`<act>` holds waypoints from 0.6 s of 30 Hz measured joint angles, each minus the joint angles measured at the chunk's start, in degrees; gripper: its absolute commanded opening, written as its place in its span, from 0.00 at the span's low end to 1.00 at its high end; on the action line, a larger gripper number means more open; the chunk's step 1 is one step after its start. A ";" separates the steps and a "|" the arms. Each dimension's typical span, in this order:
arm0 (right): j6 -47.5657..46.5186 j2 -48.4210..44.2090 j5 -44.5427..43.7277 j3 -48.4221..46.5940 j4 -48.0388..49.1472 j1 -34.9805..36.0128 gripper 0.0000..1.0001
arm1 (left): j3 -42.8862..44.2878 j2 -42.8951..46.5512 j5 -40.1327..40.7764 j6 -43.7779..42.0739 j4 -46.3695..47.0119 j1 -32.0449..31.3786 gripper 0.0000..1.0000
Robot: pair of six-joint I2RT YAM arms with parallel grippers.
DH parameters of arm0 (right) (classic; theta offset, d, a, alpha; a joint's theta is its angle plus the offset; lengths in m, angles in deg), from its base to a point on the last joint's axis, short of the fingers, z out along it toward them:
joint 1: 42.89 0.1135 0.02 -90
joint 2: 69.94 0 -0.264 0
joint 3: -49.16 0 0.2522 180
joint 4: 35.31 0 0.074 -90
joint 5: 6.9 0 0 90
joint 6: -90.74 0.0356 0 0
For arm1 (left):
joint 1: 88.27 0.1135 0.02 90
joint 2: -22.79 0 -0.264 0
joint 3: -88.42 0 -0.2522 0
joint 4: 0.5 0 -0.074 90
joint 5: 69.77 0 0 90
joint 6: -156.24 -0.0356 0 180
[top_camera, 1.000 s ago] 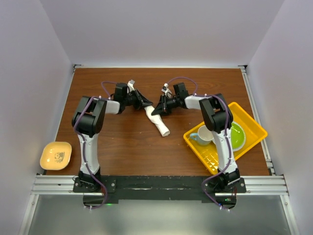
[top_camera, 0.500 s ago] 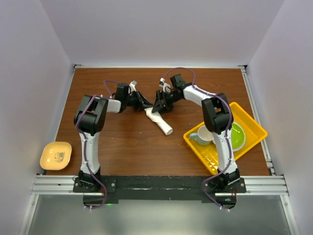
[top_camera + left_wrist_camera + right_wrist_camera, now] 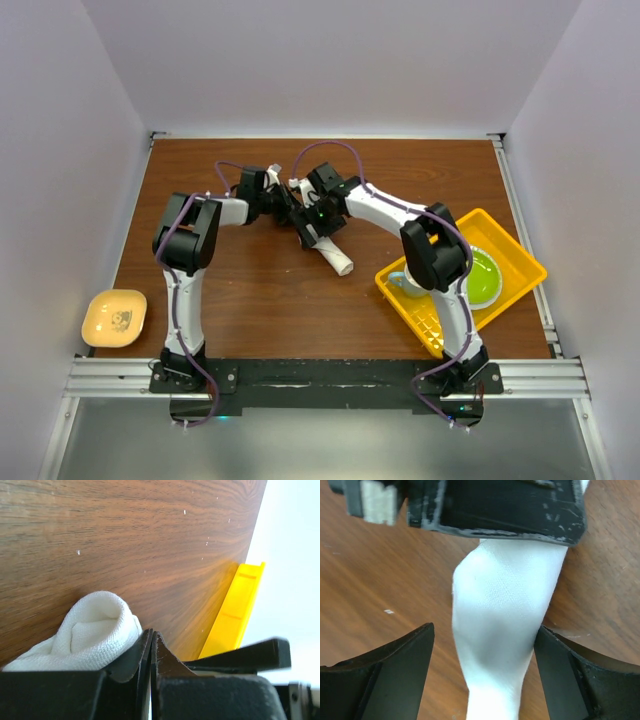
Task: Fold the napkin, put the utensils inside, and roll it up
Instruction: Roll the napkin with the utensil
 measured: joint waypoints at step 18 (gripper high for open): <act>-4.57 2.12 -15.82 -1.70 1.18 3.61 0.59 | 1.75 0.02 0.17 -0.02 -3.58 0.00 0.23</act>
